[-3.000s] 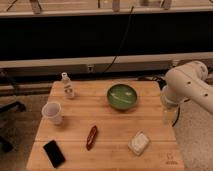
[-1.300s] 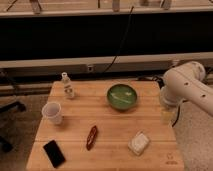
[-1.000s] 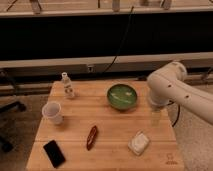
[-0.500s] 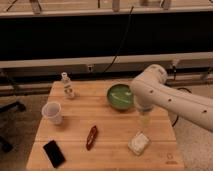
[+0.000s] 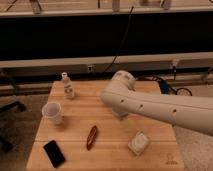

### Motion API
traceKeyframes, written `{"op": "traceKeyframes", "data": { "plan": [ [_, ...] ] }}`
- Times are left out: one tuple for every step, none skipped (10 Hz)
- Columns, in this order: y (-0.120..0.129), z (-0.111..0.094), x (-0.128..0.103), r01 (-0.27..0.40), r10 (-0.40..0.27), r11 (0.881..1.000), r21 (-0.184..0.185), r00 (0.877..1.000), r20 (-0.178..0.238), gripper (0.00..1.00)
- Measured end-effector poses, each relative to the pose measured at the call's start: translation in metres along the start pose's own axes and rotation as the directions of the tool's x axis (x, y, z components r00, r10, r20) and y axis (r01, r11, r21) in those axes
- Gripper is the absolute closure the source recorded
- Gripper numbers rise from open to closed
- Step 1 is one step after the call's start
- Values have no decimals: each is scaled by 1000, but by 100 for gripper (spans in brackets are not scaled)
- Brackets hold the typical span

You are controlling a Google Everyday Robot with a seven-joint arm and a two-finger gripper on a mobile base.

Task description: Drag the pepper across the table

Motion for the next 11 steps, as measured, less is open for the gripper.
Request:
{"op": "traceKeyframes", "data": {
  "plan": [
    [3,1,-14,26,-26,1000,2,1000,-1,20],
    [9,3,-28,50,-50,999,0,999,0,20],
    [16,8,-41,77,-77,997,7,997,8,20],
    [21,14,-51,100,-101,995,11,995,11,20],
    [23,16,-63,125,-125,992,15,992,18,20],
    [24,18,-75,144,-144,989,17,989,26,20],
    [28,27,-84,159,-160,987,17,987,37,20],
    [32,37,-88,169,-170,985,9,985,39,20],
    [36,49,-94,187,-187,982,7,981,43,20],
    [38,56,-100,217,-217,976,9,975,46,20],
    [38,63,-109,248,-248,969,13,967,50,20]
  ]
}}
